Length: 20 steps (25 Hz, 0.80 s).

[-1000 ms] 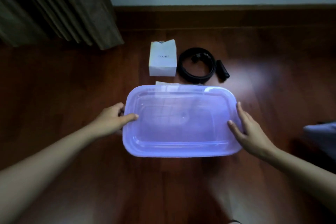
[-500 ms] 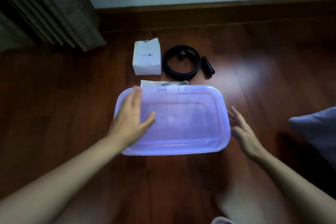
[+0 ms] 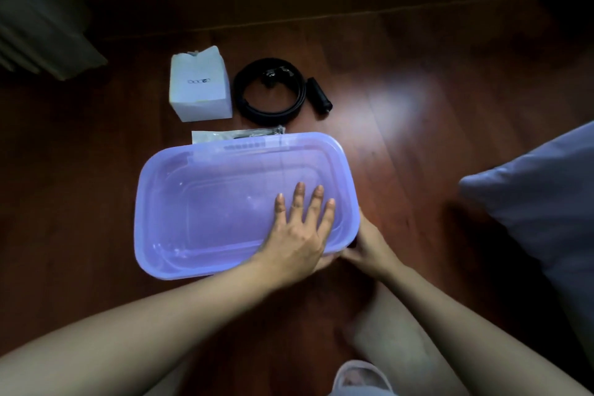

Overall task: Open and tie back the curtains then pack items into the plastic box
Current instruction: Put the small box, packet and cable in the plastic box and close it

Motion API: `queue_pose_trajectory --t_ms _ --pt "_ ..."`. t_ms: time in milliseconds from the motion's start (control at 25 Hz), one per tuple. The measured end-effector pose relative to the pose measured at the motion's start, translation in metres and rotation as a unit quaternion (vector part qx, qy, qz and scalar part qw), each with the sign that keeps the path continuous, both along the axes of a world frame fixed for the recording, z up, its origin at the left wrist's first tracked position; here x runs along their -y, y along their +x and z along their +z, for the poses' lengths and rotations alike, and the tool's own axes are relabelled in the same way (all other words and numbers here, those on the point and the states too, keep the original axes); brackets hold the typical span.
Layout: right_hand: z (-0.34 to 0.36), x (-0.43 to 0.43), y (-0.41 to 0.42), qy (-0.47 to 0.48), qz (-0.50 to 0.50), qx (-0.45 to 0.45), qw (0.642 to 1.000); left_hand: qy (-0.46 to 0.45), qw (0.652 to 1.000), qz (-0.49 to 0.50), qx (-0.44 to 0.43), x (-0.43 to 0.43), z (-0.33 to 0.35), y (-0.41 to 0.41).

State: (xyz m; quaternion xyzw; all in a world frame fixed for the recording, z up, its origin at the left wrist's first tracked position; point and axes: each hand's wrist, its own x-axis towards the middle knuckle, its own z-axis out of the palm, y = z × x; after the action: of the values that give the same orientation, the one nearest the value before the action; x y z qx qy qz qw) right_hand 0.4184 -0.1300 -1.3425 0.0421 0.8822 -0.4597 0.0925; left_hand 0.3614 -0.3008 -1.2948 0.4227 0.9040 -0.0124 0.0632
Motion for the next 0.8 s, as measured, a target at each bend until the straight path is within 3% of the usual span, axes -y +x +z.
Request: queue_pose_trajectory --t_ms 360,600,720,800 --pt "-0.004 -0.002 0.000 -0.035 -0.002 -0.055 0.998 0.101 0.991 -0.018 -0.084 0.005 0.027 0.001" --pt "0.011 -0.031 -0.001 0.012 0.026 -0.010 1.000 0.136 0.981 0.024 -0.139 0.019 0.080 -0.005" --pt "0.072 -0.028 -0.034 -0.123 -0.110 -0.017 0.986 0.137 0.973 0.056 -0.178 0.034 0.102 -0.019" --pt "0.121 0.003 -0.078 -0.301 -0.169 0.055 0.937 0.129 0.968 0.068 -0.204 0.052 0.111 -0.029"
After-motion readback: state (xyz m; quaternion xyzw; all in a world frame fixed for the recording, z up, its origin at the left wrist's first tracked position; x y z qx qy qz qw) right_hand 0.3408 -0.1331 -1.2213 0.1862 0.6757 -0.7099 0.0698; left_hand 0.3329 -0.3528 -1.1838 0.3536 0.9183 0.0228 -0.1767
